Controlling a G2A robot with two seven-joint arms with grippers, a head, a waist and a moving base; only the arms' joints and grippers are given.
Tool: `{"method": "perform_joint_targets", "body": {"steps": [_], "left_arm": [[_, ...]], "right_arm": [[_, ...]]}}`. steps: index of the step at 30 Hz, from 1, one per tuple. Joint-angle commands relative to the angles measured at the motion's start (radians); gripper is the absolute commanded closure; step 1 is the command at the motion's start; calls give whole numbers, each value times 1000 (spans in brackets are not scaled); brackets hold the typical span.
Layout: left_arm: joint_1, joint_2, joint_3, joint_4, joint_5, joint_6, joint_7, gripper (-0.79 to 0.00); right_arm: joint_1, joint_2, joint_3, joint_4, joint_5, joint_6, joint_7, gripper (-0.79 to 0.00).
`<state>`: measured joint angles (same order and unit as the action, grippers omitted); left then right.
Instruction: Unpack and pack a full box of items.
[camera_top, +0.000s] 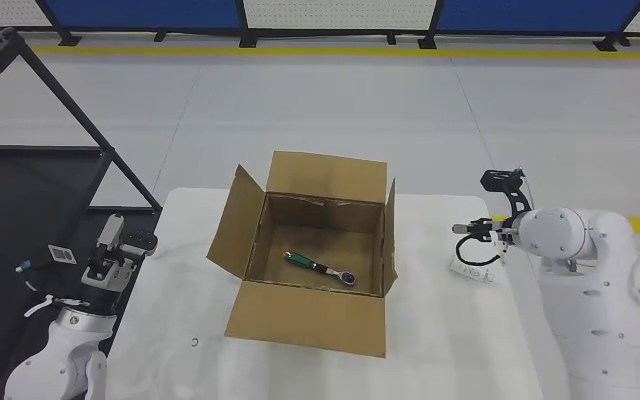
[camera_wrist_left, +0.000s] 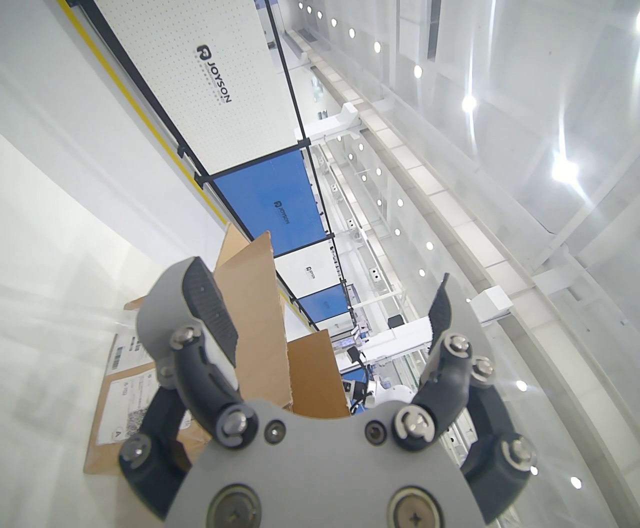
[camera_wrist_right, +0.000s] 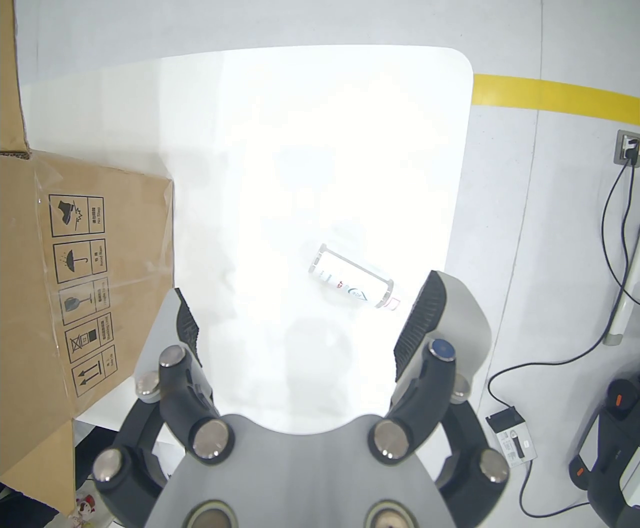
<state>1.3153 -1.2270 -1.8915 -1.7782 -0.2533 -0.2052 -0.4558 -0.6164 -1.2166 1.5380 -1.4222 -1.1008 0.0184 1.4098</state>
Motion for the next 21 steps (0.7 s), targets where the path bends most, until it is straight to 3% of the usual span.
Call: {"method": "perform_joint_targets", "body": {"steps": [1, 8, 12, 14, 17, 21], "left_arm": [[0, 0, 0, 0, 0, 0, 0, -785], [0, 0, 0, 0, 0, 0, 0, -785], [0, 0, 0, 0, 0, 0, 0, -785], [0, 0, 0, 0, 0, 0, 0, -785], [0, 0, 0, 0, 0, 0, 0, -785], [0, 0, 0, 0, 0, 0, 0, -785]], "right_arm": [[0, 0, 0, 0, 0, 0, 0, -785], [-9, -1, -10, -6, 15, -29, -22, -785], [20, 11, -25, 43, 19, -204, -37, -785], [59, 20, -15, 125, -11, -243, -34, -785], [129, 34, -32, 270, -23, -447, -25, -785], [223, 55, -159, 495, -111, -582, -153, -785]]}}
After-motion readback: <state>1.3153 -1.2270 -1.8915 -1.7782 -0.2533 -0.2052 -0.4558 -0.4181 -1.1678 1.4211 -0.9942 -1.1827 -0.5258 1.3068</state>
